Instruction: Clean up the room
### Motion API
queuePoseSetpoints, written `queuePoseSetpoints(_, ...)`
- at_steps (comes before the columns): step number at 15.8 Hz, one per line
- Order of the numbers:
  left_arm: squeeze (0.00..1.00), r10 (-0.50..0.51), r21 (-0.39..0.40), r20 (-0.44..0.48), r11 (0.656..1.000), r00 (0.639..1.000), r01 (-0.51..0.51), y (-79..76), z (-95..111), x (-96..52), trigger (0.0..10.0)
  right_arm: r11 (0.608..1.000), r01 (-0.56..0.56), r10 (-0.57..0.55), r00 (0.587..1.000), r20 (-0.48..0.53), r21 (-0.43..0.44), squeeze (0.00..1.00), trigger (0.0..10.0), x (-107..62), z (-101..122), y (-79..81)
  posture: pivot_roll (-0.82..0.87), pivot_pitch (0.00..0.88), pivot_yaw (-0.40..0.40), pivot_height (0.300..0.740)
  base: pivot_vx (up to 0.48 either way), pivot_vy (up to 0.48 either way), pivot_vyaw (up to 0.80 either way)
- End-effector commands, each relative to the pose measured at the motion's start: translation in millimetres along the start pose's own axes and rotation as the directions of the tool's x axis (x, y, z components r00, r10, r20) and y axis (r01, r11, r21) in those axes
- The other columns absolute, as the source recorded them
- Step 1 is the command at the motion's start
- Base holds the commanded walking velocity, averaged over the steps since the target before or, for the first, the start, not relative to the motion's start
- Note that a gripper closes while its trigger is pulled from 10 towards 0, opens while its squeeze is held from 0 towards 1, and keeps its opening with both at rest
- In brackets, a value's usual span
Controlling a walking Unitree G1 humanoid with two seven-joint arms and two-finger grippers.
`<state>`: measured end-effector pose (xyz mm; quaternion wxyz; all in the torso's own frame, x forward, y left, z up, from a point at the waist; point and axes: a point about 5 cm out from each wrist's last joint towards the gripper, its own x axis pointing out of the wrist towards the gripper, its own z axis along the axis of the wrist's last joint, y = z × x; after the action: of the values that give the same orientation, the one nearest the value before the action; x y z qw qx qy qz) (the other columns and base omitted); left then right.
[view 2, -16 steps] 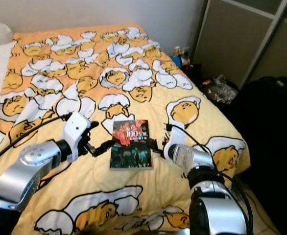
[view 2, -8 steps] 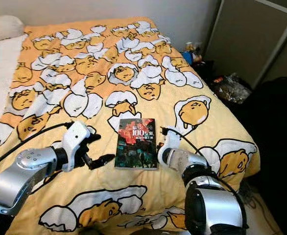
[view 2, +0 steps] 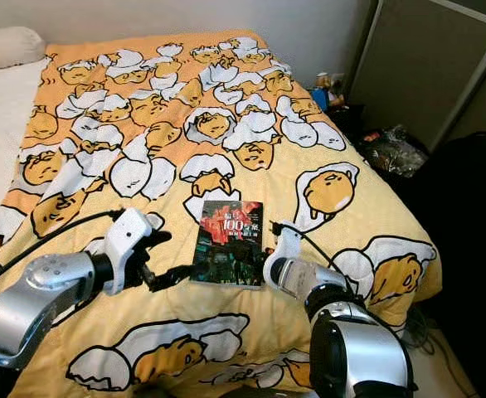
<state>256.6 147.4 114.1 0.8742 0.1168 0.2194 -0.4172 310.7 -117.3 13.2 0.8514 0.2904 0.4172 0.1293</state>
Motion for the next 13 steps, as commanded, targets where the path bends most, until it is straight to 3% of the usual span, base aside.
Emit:
queuePoseSetpoints(1, 0.00, -0.005, 0.022, -0.009, 1.000, 1.000, 0.005, -1.8, 1.3, -0.8, 10.0, 1.000, 0.010, -0.009, 0.999, -0.039, 0.018, 0.21, 10.0, 1.1, -11.5, -3.7, 0.03, 0.000, 0.027, 0.740, 0.000, 0.000, 0.00)
queuePoseSetpoints(2, 0.00, -0.006, 0.023, -0.010, 1.000, 1.000, 0.006, -2.1, 1.4, -0.8, 10.0, 0.999, 0.004, -0.002, 0.999, -0.045, 0.043, 0.01, 10.0, 0.9, -14.9, -5.0, 0.03, 0.000, 0.024, 0.740, 0.000, 0.000, 0.00)
queuePoseSetpoints(7, 0.00, 0.005, 0.025, -0.014, 1.000, 1.000, -0.004, -2.7, 0.7, -2.3, 10.0, 0.988, -0.035, 0.040, 0.999, -0.025, 0.149, 0.00, 10.0, 4.5, -24.0, -0.3, 0.05, 0.007, 0.030, 0.740, 0.000, 0.000, 0.00)
queuePoseSetpoints(10, 0.00, 0.017, 0.025, -0.013, 1.000, 1.000, -0.016, -1.4, 1.0, -4.3, 10.0, 0.970, -0.123, 0.108, 0.991, 0.080, 0.212, 0.00, 10.0, 6.1, -11.5, 10.2, 0.07, 0.042, 0.034, 0.740, 0.000, 0.000, 0.00)
queuePoseSetpoints(13, 0.00, 0.023, 0.026, -0.014, 0.999, 1.000, -0.023, -0.4, 0.3, -5.2, 10.0, 0.939, -0.158, 0.111, 0.980, 0.164, 0.305, 0.00, 10.0, 4.0, -0.1, 10.6, 0.06, 0.047, 0.030, 0.740, 0.000, 0.000, 0.00)
